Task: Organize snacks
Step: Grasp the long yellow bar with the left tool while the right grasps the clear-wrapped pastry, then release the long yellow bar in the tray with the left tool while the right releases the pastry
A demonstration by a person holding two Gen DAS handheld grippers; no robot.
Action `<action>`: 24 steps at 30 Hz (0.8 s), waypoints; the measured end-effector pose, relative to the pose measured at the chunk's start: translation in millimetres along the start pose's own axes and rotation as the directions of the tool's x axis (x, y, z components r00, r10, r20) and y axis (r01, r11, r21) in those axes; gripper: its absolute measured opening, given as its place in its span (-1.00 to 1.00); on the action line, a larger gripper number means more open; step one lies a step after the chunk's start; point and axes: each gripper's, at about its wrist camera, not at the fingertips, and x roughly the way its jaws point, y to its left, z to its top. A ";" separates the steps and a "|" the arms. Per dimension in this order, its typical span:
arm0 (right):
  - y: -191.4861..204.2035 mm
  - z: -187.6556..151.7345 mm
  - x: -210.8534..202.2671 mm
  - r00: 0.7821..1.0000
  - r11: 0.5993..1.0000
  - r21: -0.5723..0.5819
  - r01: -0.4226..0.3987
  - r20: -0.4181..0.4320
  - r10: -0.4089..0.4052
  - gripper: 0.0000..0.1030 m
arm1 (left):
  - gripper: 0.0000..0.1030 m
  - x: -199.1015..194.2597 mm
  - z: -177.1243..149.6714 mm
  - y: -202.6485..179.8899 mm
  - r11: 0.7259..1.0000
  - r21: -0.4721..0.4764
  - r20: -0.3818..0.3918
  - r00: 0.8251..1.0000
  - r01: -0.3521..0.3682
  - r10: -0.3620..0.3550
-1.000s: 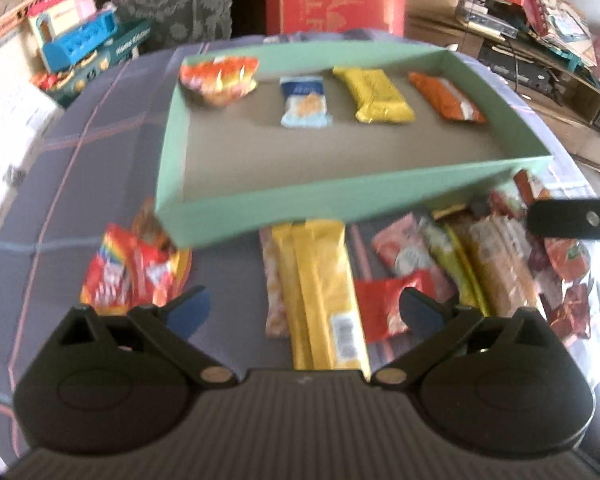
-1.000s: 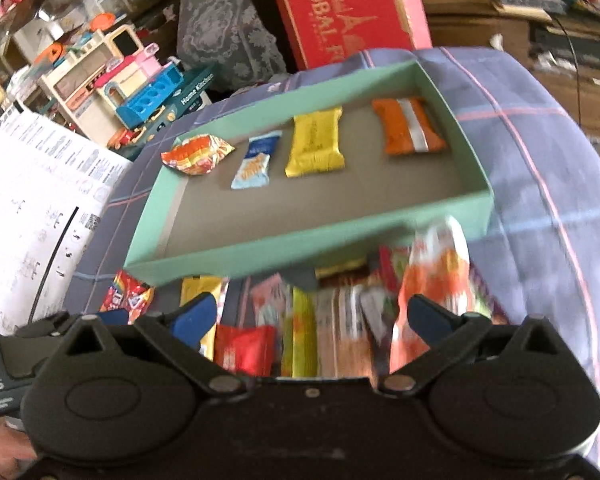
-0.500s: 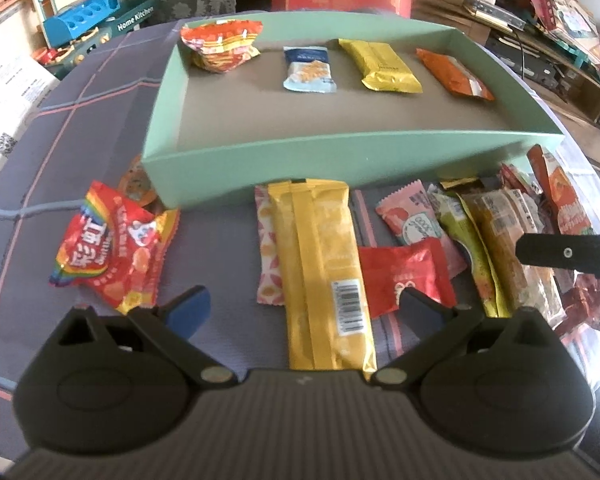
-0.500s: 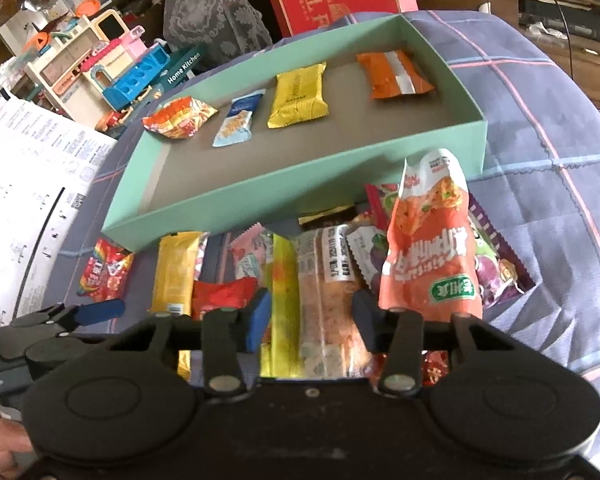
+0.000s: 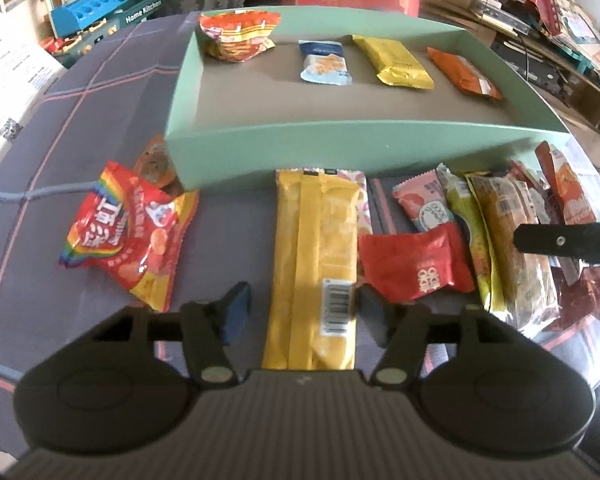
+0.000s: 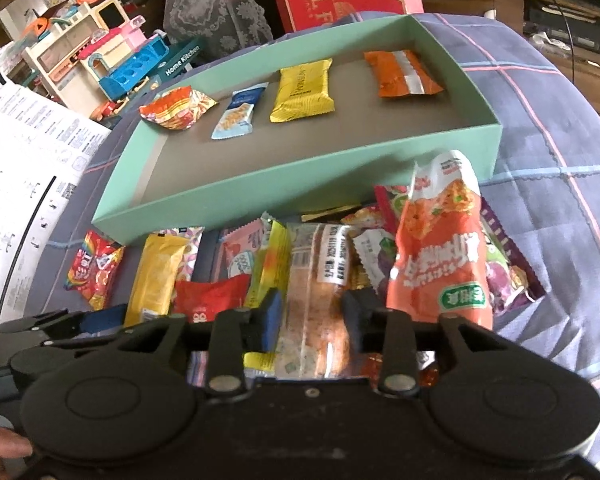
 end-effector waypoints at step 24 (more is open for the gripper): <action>5.1 -6.2 -3.1 0.999 0.998 -0.041 -0.054 0.005 0.054 -0.32 | -0.32 -27.2 -1.7 -2.8 0.999 0.040 0.046 0.999 0.024 -0.026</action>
